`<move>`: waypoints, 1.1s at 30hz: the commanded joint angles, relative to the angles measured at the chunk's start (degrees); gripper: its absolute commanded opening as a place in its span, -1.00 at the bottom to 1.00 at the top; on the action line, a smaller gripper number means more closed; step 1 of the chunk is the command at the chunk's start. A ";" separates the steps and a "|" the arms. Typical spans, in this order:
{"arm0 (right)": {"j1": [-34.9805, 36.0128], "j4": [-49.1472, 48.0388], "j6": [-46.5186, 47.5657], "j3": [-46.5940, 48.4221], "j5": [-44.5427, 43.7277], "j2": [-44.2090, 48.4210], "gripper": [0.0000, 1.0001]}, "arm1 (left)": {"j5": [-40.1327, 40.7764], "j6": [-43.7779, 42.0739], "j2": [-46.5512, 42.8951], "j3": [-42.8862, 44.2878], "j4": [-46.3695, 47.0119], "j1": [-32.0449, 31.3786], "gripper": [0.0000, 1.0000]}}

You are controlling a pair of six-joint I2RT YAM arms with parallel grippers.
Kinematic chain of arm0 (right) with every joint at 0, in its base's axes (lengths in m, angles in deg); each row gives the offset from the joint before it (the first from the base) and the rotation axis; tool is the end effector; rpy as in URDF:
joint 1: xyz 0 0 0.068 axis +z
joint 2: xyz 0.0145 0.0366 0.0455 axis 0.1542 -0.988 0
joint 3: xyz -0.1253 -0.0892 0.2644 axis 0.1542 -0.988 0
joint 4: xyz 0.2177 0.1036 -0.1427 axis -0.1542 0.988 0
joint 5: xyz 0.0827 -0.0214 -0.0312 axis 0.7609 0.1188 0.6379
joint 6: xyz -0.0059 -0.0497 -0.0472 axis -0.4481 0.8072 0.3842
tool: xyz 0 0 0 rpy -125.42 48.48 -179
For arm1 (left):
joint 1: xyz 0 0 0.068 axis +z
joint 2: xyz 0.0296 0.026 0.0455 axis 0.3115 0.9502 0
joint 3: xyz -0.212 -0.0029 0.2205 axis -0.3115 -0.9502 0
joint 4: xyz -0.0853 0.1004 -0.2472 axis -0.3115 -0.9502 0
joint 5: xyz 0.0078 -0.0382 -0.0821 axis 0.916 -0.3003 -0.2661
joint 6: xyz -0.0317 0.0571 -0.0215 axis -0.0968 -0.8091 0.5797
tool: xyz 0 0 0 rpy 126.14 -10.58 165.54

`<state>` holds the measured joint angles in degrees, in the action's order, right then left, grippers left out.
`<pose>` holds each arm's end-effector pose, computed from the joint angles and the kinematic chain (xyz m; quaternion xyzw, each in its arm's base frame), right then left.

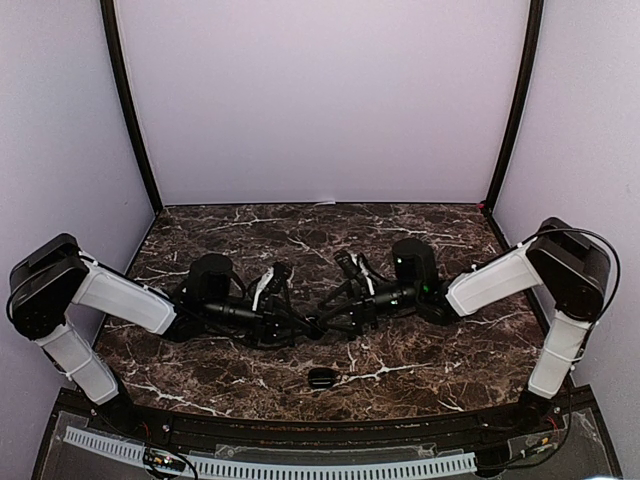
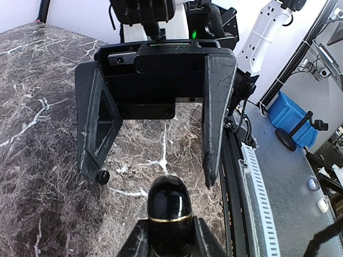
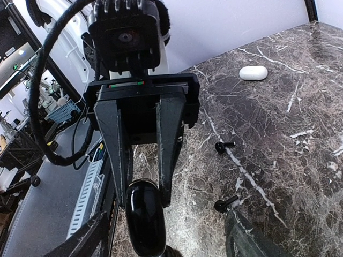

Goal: Insert the wireless bluetooth earbuds into the charging case
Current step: Open the charging case.

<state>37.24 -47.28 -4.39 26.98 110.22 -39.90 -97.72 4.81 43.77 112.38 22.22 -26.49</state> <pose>0.2346 0.3055 0.1836 -0.4404 0.6280 0.5682 0.2979 0.2051 -0.2574 0.1881 0.4352 0.6327 -0.5295 0.3605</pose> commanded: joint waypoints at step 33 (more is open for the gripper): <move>-12.11 -14.00 -10.60 -14.03 -14.06 12.58 0.37 | 3.06 0.01 -8.77 -4.45 8.57 -1.50 -0.46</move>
<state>27.62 -59.48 -13.94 16.35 105.31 -32.36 -96.32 7.57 39.31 112.49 23.94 -27.78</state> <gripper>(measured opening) 0.690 0.275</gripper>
